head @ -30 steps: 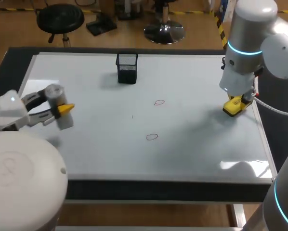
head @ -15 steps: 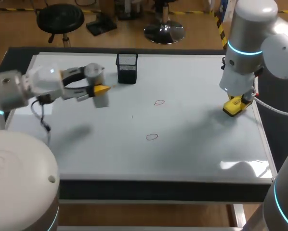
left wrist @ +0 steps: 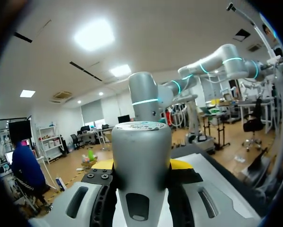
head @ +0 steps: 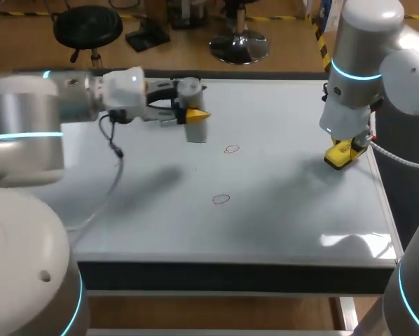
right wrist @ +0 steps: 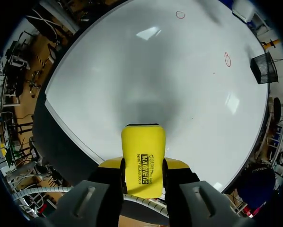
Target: Pick up the inspection probe, press it on each red-marked spot on the whiteboard one by one, put down the probe, pick up the eraser, and wipe off all the red marks.
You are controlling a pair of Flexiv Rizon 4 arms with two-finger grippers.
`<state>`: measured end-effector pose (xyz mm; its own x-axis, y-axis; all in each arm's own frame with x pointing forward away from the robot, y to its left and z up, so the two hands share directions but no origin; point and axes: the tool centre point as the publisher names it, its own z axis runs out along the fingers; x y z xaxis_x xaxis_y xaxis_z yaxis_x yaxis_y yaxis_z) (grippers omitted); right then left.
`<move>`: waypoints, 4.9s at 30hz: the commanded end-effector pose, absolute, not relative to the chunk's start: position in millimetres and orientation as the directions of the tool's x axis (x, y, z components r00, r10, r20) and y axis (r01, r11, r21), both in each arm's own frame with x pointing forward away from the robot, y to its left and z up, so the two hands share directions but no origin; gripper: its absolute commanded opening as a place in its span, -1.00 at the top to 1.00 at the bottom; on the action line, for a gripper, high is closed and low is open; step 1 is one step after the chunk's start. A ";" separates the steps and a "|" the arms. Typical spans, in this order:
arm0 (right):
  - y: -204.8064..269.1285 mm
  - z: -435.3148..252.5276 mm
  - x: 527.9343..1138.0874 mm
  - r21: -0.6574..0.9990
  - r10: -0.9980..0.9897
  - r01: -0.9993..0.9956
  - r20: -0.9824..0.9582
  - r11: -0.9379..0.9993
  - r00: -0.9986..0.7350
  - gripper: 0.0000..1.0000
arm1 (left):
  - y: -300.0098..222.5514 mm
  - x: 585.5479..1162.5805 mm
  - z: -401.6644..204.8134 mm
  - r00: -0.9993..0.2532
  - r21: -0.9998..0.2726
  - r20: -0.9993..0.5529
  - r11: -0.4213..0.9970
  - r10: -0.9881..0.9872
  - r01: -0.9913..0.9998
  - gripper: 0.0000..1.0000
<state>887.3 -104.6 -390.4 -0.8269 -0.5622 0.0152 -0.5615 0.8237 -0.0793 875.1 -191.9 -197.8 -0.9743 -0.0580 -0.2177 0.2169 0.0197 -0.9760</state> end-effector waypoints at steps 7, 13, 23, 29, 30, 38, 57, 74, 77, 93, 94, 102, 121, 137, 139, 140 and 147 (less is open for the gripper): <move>-105.0 -390.0 887.3 -0.082 -0.563 -0.562 0.017 0.823 -0.826 1.00 | -256.5 893.3 -216.5 -0.975 -0.982 -0.179 0.029 0.132 0.185 1.00; -105.0 -390.0 887.3 -0.082 -0.563 -0.562 0.017 0.823 -0.826 1.00 | -263.8 898.1 -230.7 -0.975 -0.985 -0.164 0.030 0.152 0.170 1.00; -105.0 -390.0 887.3 -0.082 -0.563 -0.562 0.017 0.823 -0.826 1.00 | -269.0 905.2 -249.1 -0.974 -0.989 -0.144 0.014 0.174 0.149 1.00; -105.0 -390.0 887.3 -0.082 -0.563 -0.562 0.017 0.823 -0.826 1.00 | -268.6 908.7 -261.2 -0.977 -0.991 -0.127 0.009 0.173 0.131 1.00; -105.0 -390.0 887.3 -0.082 -0.563 -0.562 0.017 0.823 -0.826 1.00 | -268.2 909.3 -263.0 -0.977 -0.992 -0.125 0.010 0.172 0.129 1.00; -105.0 -390.0 887.3 -0.082 -0.563 -0.562 0.017 0.823 -0.826 1.00 | -268.8 915.8 -273.6 -0.981 -0.994 -0.108 0.009 0.162 0.111 1.00; -105.0 -390.0 887.3 -0.082 -0.563 -0.562 0.017 0.823 -0.826 1.00 | -271.4 929.7 -282.7 -0.982 -0.996 -0.078 0.038 0.174 0.086 1.00; -105.0 -390.0 887.3 -0.082 -0.563 -0.562 0.017 0.823 -0.826 1.00 | -271.4 929.7 -282.7 -0.982 -0.996 -0.078 0.038 0.174 0.086 1.00; -105.0 -390.0 887.3 -0.082 -0.563 -0.562 0.017 0.823 -0.826 1.00 | -271.4 929.7 -282.7 -0.982 -0.996 -0.078 0.038 0.174 0.086 1.00; -105.0 -390.0 887.3 -0.082 -0.563 -0.562 0.017 0.823 -0.826 1.00 | -270.2 935.2 -275.0 -0.974 -0.993 -0.096 0.049 0.207 0.108 1.00; -105.0 -390.0 887.3 -0.082 -0.563 -0.562 0.017 0.823 -0.826 1.00 | -270.7 935.6 -275.1 -0.973 -0.993 -0.094 0.050 0.212 0.107 1.00; -105.0 -390.0 887.3 -0.082 -0.563 -0.562 0.017 0.823 -0.826 1.00 | -274.2 936.5 -281.5 -0.970 -0.994 -0.076 0.056 0.231 0.092 1.00; -105.0 -390.0 887.3 -0.082 -0.563 -0.562 0.017 0.823 -0.826 1.00 | -274.8 938.0 -287.6 -0.961 -0.996 -0.056 0.055 0.270 0.074 1.00; -105.0 -390.0 887.3 -0.082 -0.563 -0.562 0.017 0.823 -0.826 1.00 | -275.8 939.5 -290.8 -0.956 -0.996 -0.050 0.055 0.290 0.069 1.00; -105.0 -390.0 887.3 -0.082 -0.563 -0.562 0.017 0.823 -0.826 1.00 | -275.6 939.8 -290.9 -0.956 -0.996 -0.050 0.055 0.289 0.069 1.00; -105.0 -390.0 887.3 -0.082 -0.563 -0.562 0.017 0.823 -0.826 1.00 | -275.5 940.1 -290.8 -0.956 -0.996 -0.050 0.055 0.288 0.069 1.00; -105.0 -390.0 887.3 -0.082 -0.563 -0.562 0.017 0.823 -0.826 1.00 | -276.0 947.7 -279.0 -0.941 -0.996 -0.036 0.062 0.335 0.061 1.00</move>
